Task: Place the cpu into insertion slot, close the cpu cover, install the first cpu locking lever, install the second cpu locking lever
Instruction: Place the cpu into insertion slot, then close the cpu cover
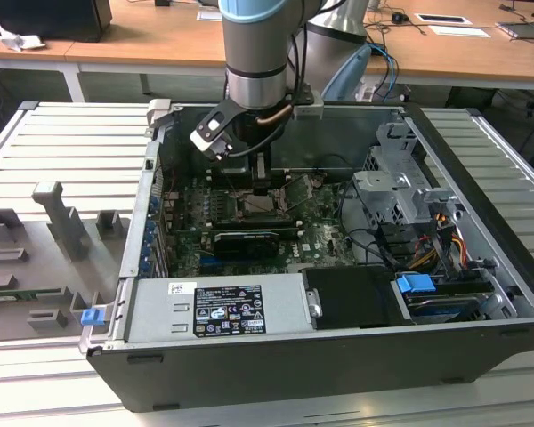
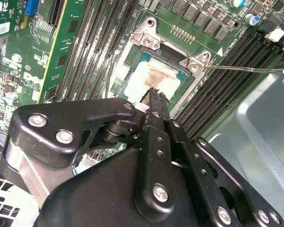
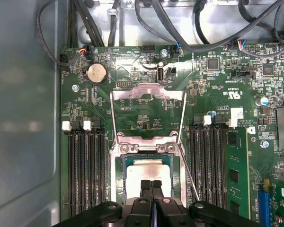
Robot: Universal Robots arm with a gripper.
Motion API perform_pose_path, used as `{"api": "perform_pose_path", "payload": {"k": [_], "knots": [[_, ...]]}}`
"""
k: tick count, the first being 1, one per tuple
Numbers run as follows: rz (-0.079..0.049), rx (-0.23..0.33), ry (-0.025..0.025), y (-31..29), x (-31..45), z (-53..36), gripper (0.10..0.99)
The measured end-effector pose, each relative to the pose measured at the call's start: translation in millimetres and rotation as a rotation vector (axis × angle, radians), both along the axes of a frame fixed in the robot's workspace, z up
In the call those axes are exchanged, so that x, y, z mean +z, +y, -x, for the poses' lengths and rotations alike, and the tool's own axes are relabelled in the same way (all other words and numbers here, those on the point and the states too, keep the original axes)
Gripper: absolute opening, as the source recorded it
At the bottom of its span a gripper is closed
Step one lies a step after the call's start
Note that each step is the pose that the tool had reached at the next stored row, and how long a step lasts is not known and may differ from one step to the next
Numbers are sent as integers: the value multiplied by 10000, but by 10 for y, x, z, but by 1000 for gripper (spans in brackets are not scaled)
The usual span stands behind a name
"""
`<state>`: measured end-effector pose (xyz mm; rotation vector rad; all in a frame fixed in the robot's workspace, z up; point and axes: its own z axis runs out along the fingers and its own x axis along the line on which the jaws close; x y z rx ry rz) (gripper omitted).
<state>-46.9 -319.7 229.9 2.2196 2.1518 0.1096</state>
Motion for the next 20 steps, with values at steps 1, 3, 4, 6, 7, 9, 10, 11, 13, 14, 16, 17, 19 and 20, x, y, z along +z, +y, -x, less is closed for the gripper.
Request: {"api": "perform_pose_path", "payload": {"k": [1,3,4,6,7,9,10,11,13,14,16,17,19,20], "knots": [[0,0,0,0,2,0,106],[2,0,0,0,14,0,106],[0,0,0,0,20,0,106],[0,1,38,0,23,-37,106],[-5,0,77,0,23,-76,106],[-9,1,106,-1,23,-109,106],[-9,1,113,-1,24,-119,106],[-7,1,115,0,28,-119,106],[-9,0,114,0,43,-119,106],[-9,-1,114,0,64,-119,106],[-9,0,114,0,105,-119,106],[-12,0,113,0,106,-120,106],[-11,3,114,0,106,-123,106],[-9,1,115,0,107,-128,106]]}}
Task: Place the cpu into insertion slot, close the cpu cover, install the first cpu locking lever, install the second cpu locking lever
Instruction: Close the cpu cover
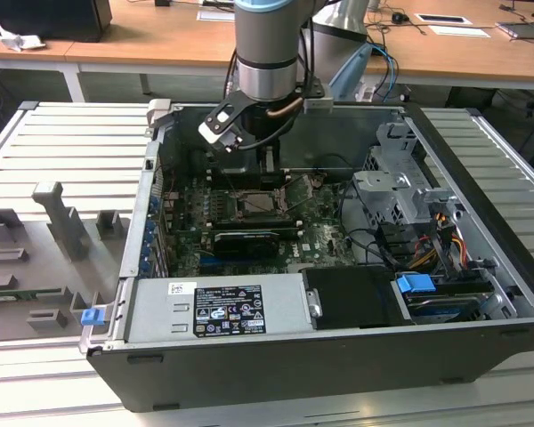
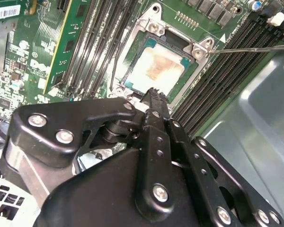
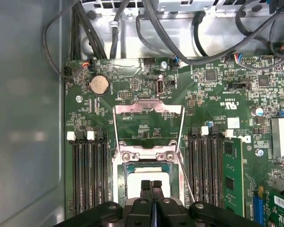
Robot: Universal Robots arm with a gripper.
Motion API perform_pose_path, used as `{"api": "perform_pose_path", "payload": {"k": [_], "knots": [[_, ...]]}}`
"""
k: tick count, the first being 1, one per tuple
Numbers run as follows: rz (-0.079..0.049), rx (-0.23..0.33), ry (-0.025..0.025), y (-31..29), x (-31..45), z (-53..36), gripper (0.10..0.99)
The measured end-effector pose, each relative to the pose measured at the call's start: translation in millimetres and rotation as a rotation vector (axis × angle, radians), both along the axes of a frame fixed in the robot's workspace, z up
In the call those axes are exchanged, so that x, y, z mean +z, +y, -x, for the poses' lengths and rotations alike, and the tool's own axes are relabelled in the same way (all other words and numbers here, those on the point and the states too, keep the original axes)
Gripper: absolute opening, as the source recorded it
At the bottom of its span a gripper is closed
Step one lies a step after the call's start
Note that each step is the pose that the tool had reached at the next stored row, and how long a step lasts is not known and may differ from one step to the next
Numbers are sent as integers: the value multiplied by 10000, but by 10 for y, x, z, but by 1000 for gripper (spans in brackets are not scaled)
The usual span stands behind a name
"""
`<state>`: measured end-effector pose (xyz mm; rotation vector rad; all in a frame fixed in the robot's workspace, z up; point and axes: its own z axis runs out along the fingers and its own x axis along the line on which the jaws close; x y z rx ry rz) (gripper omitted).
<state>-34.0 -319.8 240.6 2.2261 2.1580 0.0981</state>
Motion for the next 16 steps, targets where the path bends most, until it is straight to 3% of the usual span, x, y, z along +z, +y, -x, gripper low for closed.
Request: {"api": "perform_pose_path", "payload": {"k": [4,8,13,14,16], "knots": [[9,0,1,0,0,-83,106],[94,0,1,0,66,-84,106],[96,-1,8,0,67,-165,106],[108,-1,7,0,176,-168,106],[109,39,6,0,193,-281,106]]}}
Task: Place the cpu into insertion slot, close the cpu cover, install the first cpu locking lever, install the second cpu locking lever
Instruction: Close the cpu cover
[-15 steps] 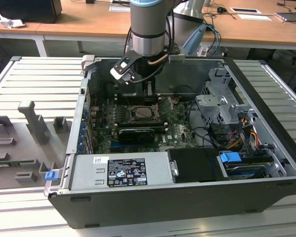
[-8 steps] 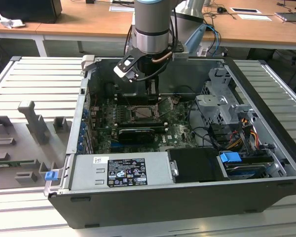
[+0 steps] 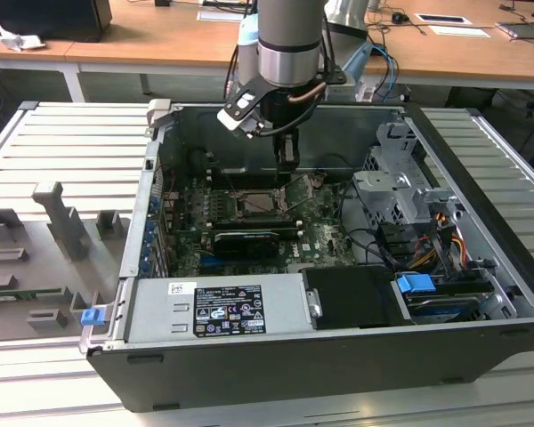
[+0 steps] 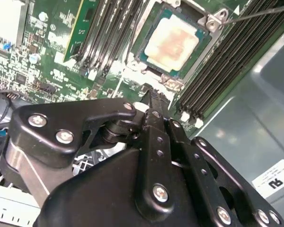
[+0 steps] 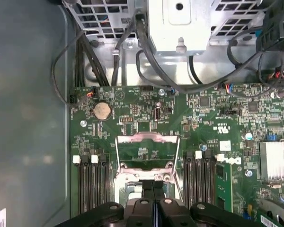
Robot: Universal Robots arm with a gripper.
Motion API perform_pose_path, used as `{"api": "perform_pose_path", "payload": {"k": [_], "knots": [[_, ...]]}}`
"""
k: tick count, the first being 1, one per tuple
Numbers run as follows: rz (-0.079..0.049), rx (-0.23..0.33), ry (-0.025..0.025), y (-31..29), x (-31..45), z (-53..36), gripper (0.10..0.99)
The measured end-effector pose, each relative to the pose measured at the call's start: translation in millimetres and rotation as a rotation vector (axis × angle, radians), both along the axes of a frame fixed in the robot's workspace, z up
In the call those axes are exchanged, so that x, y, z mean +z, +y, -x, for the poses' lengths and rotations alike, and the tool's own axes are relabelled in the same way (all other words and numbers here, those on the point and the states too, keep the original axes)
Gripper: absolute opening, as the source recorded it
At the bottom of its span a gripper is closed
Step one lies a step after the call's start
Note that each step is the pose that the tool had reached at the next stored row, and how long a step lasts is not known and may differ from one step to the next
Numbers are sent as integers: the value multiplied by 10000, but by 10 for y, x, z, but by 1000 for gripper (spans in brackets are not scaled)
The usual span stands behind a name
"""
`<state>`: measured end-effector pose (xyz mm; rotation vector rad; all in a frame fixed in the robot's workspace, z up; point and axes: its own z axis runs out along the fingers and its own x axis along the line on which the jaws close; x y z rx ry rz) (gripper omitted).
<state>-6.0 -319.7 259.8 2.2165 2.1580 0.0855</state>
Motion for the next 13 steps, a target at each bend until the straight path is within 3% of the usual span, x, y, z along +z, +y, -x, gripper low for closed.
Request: {"api": "perform_pose_path", "payload": {"k": [13], "knots": [[2,173,1,0,-24,-109,106]]}}
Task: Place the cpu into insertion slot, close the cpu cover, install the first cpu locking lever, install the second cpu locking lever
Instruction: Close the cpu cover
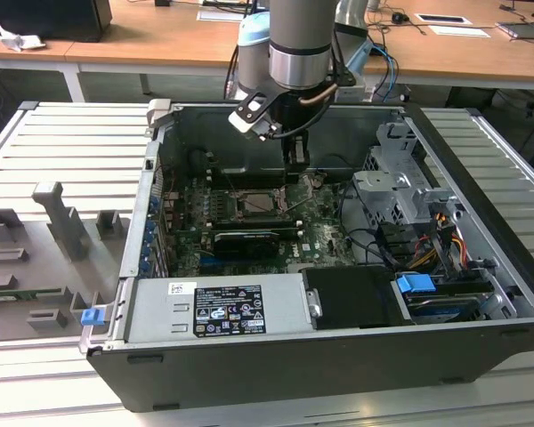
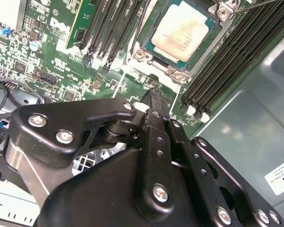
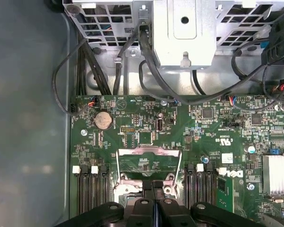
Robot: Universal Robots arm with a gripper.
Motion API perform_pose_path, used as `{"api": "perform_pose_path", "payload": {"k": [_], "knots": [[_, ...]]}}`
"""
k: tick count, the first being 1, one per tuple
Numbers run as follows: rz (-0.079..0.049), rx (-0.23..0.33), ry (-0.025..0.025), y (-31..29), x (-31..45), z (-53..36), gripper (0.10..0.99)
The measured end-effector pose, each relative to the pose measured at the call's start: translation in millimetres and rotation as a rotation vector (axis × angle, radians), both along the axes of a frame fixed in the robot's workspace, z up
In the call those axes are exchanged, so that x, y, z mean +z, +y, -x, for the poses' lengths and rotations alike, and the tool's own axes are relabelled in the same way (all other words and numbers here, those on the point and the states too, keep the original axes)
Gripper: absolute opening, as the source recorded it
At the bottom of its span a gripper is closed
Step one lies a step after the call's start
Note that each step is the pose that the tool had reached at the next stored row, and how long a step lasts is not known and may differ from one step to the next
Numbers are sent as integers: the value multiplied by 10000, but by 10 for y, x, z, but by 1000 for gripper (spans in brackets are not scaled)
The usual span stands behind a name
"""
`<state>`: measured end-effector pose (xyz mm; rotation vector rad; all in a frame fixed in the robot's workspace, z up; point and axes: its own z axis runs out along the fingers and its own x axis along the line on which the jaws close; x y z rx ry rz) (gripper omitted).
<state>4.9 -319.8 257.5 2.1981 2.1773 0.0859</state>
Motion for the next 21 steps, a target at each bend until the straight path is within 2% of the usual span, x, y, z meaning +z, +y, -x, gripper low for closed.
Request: {"api": "perform_pose_path", "payload": {"k": [21], "knots": [[0,1,0,0,-3,-121,106]]}}
